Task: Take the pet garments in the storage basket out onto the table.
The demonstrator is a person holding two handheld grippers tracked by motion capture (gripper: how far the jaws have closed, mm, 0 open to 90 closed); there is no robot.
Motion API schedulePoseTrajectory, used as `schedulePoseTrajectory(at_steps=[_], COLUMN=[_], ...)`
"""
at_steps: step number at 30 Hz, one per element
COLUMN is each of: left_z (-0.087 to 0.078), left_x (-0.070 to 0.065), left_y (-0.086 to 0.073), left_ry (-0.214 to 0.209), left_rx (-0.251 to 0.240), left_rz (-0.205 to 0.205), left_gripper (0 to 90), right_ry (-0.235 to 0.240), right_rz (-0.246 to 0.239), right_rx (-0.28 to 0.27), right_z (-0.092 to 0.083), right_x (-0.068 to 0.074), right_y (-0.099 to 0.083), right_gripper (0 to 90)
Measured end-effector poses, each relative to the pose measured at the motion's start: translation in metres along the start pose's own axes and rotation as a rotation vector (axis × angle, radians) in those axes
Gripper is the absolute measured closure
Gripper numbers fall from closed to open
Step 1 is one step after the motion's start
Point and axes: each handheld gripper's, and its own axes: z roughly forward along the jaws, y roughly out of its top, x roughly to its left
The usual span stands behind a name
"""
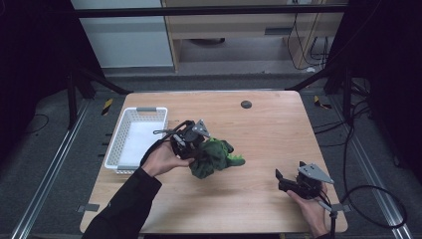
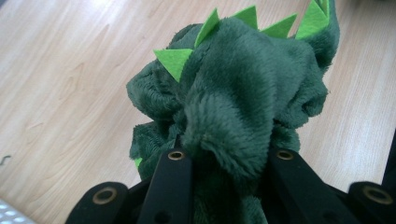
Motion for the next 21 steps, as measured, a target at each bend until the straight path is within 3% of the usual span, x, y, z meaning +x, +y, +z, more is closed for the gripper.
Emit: schedulePoseTrajectory(at_steps=[21], left_z=[0.046], left_x=[-0.001], left_y=[-0.007], left_ry=[-0.06], left_rx=[0.067], left_rz=[-0.01], left_gripper=[77.5], right_ry=[-0.01], right_rz=[0.011], right_rx=[-0.006], right_z=[0.0], right_x=[-0.002], right_y=[-0.002], right_gripper=[7.3])
